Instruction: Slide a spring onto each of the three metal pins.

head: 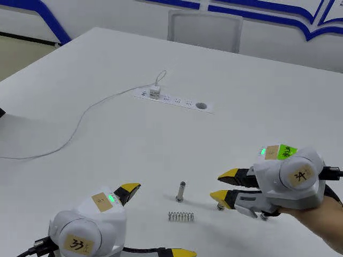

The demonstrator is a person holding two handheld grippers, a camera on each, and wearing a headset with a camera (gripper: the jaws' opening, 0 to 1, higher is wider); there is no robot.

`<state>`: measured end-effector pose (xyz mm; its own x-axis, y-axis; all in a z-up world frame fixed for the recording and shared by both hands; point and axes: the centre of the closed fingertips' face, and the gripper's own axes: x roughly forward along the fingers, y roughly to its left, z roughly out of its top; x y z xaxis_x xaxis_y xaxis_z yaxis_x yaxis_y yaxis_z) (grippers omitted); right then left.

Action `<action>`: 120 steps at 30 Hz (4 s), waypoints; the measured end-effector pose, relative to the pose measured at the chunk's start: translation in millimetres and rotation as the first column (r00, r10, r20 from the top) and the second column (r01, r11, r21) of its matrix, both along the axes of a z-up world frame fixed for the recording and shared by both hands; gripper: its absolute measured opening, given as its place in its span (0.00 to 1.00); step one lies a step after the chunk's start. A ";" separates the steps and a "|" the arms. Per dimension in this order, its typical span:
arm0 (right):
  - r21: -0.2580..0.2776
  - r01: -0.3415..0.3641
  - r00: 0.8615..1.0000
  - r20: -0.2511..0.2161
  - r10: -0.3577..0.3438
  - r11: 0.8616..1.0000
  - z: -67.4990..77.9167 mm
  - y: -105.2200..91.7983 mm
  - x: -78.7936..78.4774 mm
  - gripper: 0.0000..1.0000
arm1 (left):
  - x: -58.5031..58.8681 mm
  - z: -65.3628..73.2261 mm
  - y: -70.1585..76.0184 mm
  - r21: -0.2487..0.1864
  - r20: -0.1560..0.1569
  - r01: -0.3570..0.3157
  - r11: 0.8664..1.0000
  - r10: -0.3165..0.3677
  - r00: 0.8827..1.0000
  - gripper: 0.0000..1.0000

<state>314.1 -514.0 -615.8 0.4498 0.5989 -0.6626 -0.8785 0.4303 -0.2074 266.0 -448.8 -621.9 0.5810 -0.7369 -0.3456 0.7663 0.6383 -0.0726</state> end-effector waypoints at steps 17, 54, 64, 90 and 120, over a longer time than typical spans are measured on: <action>-0.073 -0.123 0.987 -0.109 0.115 0.990 -59.7 29.7 -16.9 0.22 | -1.4 -1.9 -0.4 -0.005 -0.020 0.003 1.000 -0.003 1.000 0.99; -0.061 -0.098 0.970 -0.229 0.082 0.993 -88.7 33.7 -22.2 0.11 | -2.1 -9.4 2.5 0.029 -0.033 0.003 1.000 -0.002 0.999 0.97; -0.068 -0.150 0.977 -0.162 0.137 0.986 -65.6 35.5 -26.9 0.10 | 0.3 -6.5 4.0 0.014 -0.030 -0.006 1.000 0.006 1.000 0.91; -0.144 -0.369 0.926 0.025 0.376 0.918 -4.7 36.1 -74.2 0.11 | -23.7 6.2 -23.5 0.182 0.122 0.269 0.946 -0.293 0.948 0.28; -0.181 -0.419 0.900 0.045 0.433 0.890 4.3 29.5 -90.2 0.12 | -46.8 22.5 -35.5 0.319 0.201 0.403 0.858 -0.477 0.856 0.09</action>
